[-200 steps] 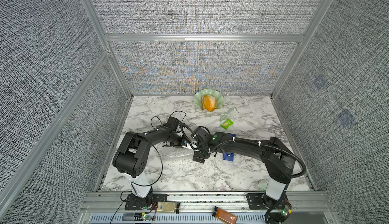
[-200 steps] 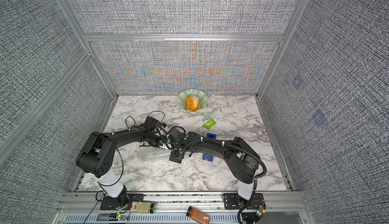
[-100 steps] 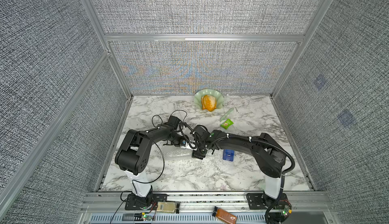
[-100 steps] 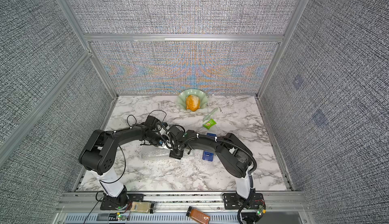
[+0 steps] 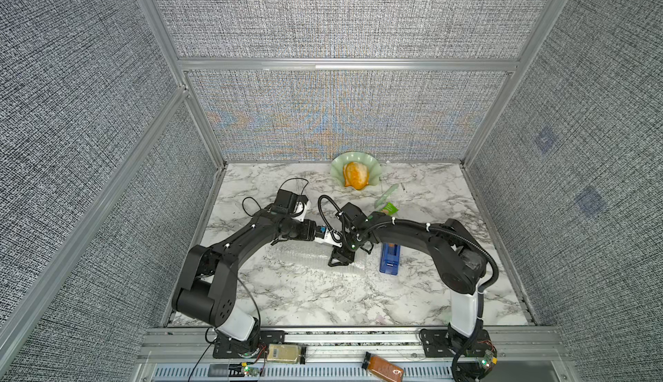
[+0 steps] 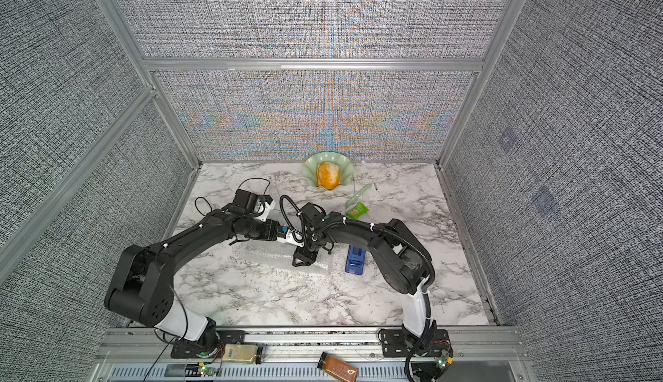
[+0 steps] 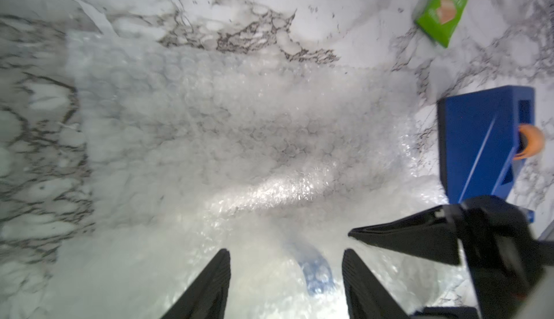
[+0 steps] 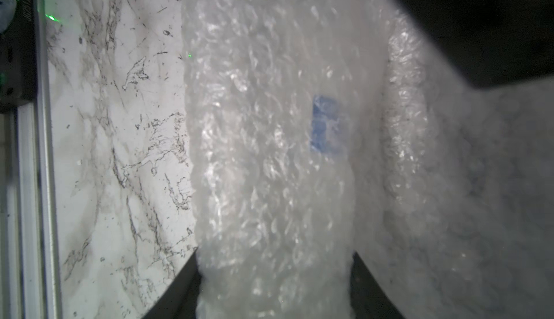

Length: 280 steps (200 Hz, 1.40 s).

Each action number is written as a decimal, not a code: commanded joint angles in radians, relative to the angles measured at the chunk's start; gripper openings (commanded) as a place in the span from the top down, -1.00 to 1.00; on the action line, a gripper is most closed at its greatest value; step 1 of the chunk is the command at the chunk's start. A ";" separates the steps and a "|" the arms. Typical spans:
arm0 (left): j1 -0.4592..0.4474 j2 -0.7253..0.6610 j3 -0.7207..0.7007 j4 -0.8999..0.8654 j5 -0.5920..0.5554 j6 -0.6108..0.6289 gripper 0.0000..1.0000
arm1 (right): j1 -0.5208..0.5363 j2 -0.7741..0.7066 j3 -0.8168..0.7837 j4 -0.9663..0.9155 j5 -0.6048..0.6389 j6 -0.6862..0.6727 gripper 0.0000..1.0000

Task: Wrap wine bottles in bubble wrap
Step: Wrap the wine bottle in bubble wrap.

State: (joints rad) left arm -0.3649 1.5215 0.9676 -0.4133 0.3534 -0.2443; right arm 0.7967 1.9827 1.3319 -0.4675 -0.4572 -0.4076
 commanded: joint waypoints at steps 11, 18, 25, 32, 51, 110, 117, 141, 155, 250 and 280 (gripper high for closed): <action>0.011 -0.117 -0.025 0.031 -0.049 -0.032 -0.30 | -0.018 0.047 -0.016 -0.155 -0.040 0.103 0.04; 0.011 -0.145 -0.033 0.038 -0.040 -0.017 -0.30 | -0.023 0.048 -0.015 -0.155 -0.061 0.111 0.04; 0.011 -0.175 -0.049 0.054 -0.019 0.014 -0.29 | -0.031 0.051 -0.012 -0.154 -0.085 0.118 0.04; 0.011 -0.204 -0.071 0.081 0.009 0.044 -0.27 | -0.040 0.054 -0.007 -0.159 -0.111 0.123 0.05; 0.008 -0.302 -0.153 0.173 0.125 0.265 -0.24 | -0.072 0.071 0.022 -0.195 -0.183 0.121 0.04; -0.039 -0.571 -0.426 0.302 0.211 1.194 -0.41 | -0.126 0.170 0.164 -0.433 -0.254 0.031 0.04; -0.053 -0.583 -0.472 0.362 0.203 1.273 -0.46 | -0.129 0.184 0.178 -0.457 -0.258 0.021 0.05; -0.088 -0.525 -0.527 0.476 0.151 1.459 -0.49 | -0.138 0.220 0.236 -0.528 -0.276 -0.013 0.04; -0.107 -0.475 -0.520 0.488 0.134 1.531 -0.50 | -0.142 0.234 0.264 -0.548 -0.282 -0.023 0.04; -0.193 -0.273 -0.510 0.452 0.017 1.743 -0.59 | -0.152 0.300 0.392 -0.632 -0.254 -0.054 0.04; -0.208 -0.189 -0.523 0.605 -0.042 1.701 -0.52 | -0.152 0.301 0.387 -0.631 -0.258 -0.059 0.04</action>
State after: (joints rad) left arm -0.5663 1.2873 0.4538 0.0807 0.3756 1.4723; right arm 0.6460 2.2749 1.7264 -1.0199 -0.8036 -0.4660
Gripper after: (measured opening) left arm 0.771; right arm 0.518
